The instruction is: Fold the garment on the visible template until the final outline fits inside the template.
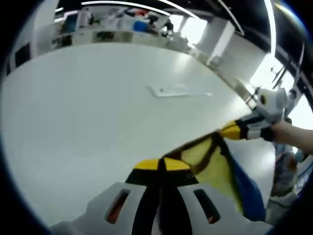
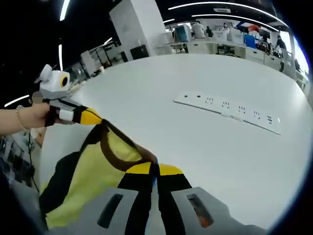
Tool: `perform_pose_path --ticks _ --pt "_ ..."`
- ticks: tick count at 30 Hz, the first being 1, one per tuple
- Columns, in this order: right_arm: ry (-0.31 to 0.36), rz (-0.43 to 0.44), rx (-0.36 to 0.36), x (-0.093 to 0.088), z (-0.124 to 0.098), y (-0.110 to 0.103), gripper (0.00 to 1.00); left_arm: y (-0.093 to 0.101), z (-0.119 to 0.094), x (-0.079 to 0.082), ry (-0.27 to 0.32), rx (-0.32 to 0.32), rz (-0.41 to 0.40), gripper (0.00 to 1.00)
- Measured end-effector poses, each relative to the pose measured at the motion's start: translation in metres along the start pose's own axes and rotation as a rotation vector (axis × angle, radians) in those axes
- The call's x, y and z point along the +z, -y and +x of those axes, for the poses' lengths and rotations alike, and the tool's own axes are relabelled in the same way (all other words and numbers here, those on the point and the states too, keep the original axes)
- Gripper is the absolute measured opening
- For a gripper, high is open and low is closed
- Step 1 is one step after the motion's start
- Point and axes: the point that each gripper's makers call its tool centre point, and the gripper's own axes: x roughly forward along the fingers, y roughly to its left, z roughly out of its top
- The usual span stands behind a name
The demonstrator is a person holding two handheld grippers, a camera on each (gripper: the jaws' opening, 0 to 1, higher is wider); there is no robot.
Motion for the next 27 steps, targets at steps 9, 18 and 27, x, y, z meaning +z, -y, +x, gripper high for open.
perform_pose_path --ticks 9,18,27 --pt "-0.018 -0.03 -0.01 -0.002 0.005 0.001 0.03 -0.005 0.005 -0.005 -0.015 0.014 0.008 0.0" --pt "-0.041 -0.07 -0.021 -0.004 0.011 0.003 0.03 -0.01 0.011 -0.013 -0.047 0.029 0.024 0.0" --pt "-0.061 -0.105 -0.024 -0.008 0.013 0.005 0.03 -0.01 0.013 -0.014 -0.054 0.025 0.022 0.0"
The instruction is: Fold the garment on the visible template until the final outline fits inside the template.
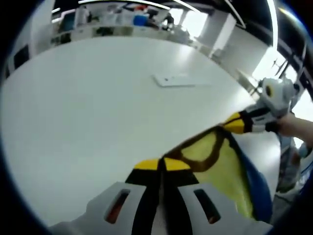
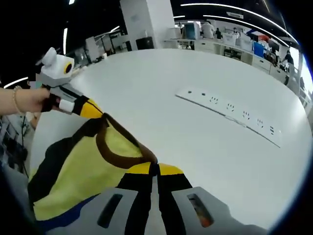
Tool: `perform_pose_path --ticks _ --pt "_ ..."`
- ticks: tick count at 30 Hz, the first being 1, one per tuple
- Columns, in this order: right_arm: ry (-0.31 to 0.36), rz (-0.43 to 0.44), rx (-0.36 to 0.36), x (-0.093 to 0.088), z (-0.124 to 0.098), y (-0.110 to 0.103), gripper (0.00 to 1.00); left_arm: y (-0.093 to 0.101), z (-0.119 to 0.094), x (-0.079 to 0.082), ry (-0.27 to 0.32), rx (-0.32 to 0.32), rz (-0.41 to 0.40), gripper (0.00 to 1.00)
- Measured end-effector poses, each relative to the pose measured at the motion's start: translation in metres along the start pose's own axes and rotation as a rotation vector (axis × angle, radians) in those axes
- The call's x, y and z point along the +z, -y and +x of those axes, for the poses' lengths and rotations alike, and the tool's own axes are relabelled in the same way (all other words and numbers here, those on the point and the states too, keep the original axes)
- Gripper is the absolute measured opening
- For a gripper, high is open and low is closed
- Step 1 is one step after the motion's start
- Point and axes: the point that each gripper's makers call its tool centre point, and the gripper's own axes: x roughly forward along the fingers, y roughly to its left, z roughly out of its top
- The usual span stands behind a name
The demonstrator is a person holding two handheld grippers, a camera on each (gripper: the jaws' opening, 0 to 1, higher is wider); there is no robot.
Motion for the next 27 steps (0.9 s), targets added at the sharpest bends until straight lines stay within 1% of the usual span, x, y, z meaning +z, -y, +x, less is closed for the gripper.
perform_pose_path --ticks 6,7,9,12,15,16,19,27 --pt "-0.004 -0.002 -0.006 -0.001 0.002 0.0 0.03 -0.001 0.002 -0.003 -0.012 0.007 0.007 0.0" --pt "0.003 -0.005 -0.004 0.0 0.002 0.0 0.03 0.0 0.001 -0.002 -0.011 0.006 0.009 0.0" --pt "0.034 -0.048 -0.008 0.005 0.001 0.0 0.04 -0.001 0.001 -0.002 -0.007 0.007 0.004 0.0" --pt "0.046 -0.043 -0.013 0.007 -0.001 -0.002 0.04 -0.001 0.0 -0.001 -0.004 0.009 0.006 0.0" --pt "0.046 -0.049 -0.025 0.006 -0.001 -0.001 0.05 -0.003 -0.003 0.001 0.006 0.019 0.015 0.0" --pt "0.043 -0.051 -0.03 0.006 -0.001 0.0 0.05 -0.005 -0.004 0.004 0.018 0.028 0.018 0.0" --pt "0.044 -0.06 -0.043 0.008 -0.002 0.002 0.07 -0.006 -0.009 0.007 0.032 0.021 -0.002 0.0" --pt "0.067 -0.066 -0.076 0.018 -0.011 0.006 0.07 -0.01 -0.02 0.013 0.054 0.037 -0.004 0.0"
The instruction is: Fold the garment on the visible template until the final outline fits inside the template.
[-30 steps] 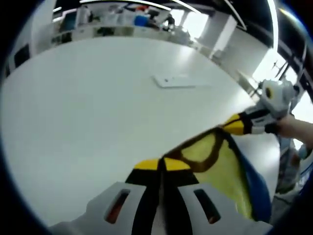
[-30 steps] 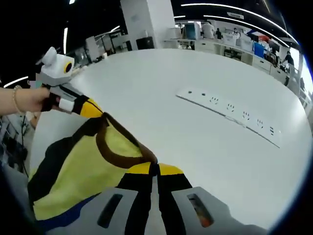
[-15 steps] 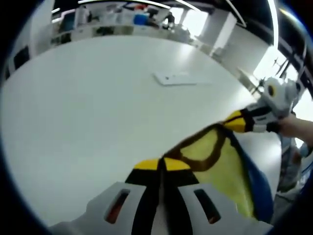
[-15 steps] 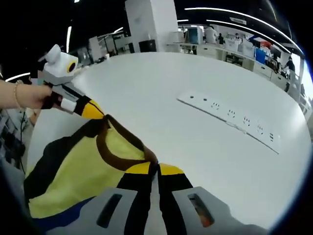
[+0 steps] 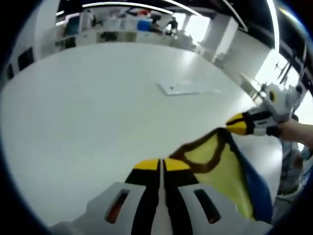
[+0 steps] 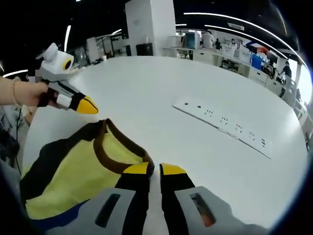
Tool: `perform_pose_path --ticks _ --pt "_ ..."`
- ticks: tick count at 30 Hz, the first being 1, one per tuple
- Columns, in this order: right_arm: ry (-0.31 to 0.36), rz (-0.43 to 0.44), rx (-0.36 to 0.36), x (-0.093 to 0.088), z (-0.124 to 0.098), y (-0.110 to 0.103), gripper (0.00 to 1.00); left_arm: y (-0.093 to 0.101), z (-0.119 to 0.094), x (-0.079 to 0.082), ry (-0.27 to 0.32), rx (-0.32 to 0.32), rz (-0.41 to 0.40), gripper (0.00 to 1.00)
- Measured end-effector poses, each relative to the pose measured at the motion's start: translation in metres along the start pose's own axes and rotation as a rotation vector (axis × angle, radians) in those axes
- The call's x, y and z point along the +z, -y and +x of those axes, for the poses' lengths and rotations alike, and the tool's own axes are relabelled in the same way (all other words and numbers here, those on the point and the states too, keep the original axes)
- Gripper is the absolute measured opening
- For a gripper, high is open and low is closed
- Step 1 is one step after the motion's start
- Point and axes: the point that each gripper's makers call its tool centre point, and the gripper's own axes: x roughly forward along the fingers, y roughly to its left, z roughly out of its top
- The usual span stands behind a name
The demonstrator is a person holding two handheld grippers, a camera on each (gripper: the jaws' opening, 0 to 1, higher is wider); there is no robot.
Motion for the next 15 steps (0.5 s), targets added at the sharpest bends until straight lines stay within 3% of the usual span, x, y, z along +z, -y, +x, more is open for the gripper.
perform_pose_path --ticks 15 --pt "0.018 -0.017 -0.026 0.008 -0.025 -0.002 0.06 0.009 -0.025 0.012 0.043 0.005 0.018 0.0"
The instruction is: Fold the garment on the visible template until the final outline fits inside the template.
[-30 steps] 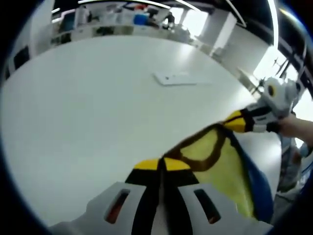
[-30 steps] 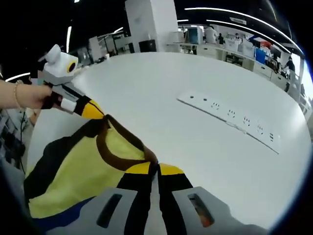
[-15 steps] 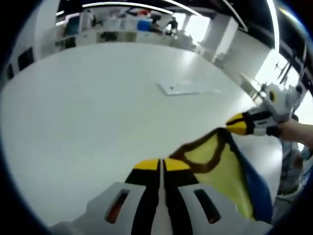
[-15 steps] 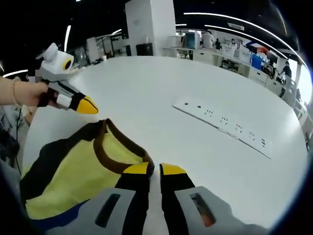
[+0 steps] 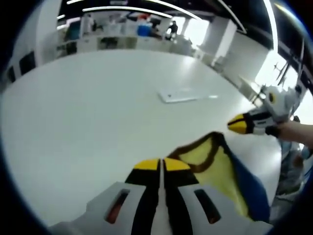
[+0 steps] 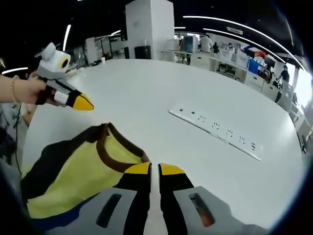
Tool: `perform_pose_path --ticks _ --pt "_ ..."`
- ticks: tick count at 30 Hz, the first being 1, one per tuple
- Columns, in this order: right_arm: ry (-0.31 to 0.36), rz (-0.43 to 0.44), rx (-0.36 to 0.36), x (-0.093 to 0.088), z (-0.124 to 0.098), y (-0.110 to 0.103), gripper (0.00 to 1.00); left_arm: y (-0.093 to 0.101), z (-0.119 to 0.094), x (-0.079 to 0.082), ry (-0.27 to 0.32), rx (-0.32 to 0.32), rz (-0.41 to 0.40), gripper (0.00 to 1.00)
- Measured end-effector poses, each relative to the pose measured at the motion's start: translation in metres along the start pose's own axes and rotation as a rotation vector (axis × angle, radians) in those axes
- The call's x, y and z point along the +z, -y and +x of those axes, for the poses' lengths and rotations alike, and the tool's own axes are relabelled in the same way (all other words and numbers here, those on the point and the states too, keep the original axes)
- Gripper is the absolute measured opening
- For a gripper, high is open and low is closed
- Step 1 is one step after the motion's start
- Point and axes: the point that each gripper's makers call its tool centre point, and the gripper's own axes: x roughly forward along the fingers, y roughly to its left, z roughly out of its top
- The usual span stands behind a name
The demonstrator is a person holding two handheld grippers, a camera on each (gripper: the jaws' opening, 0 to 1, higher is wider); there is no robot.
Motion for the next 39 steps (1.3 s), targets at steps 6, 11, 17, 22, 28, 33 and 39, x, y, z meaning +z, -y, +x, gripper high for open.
perform_pose_path --ticks 6,11,17,22,28,33,39 --pt "0.023 -0.027 -0.038 0.01 -0.016 0.001 0.08 0.008 -0.015 0.01 0.032 -0.004 0.016 0.01" --pt "0.037 -0.038 -0.057 0.013 -0.03 -0.001 0.1 0.015 -0.026 0.011 0.039 -0.011 0.038 0.06" --pt "0.048 -0.044 -0.067 0.012 -0.049 -0.009 0.29 0.024 -0.044 0.009 0.053 -0.02 0.047 0.11" --pt "0.057 -0.023 -0.069 0.009 -0.068 -0.019 0.5 0.032 -0.064 0.01 0.083 -0.033 0.055 0.18" --pt "0.062 0.032 -0.068 0.0 -0.089 -0.032 0.74 0.037 -0.082 0.002 0.095 -0.03 0.078 0.27" --pt "0.07 0.062 -0.065 -0.009 -0.113 -0.047 0.79 0.041 -0.101 -0.003 0.131 -0.029 0.065 0.31" --pt "0.09 0.107 -0.096 -0.012 -0.142 -0.051 0.83 0.043 -0.126 -0.014 0.165 -0.027 0.038 0.38"
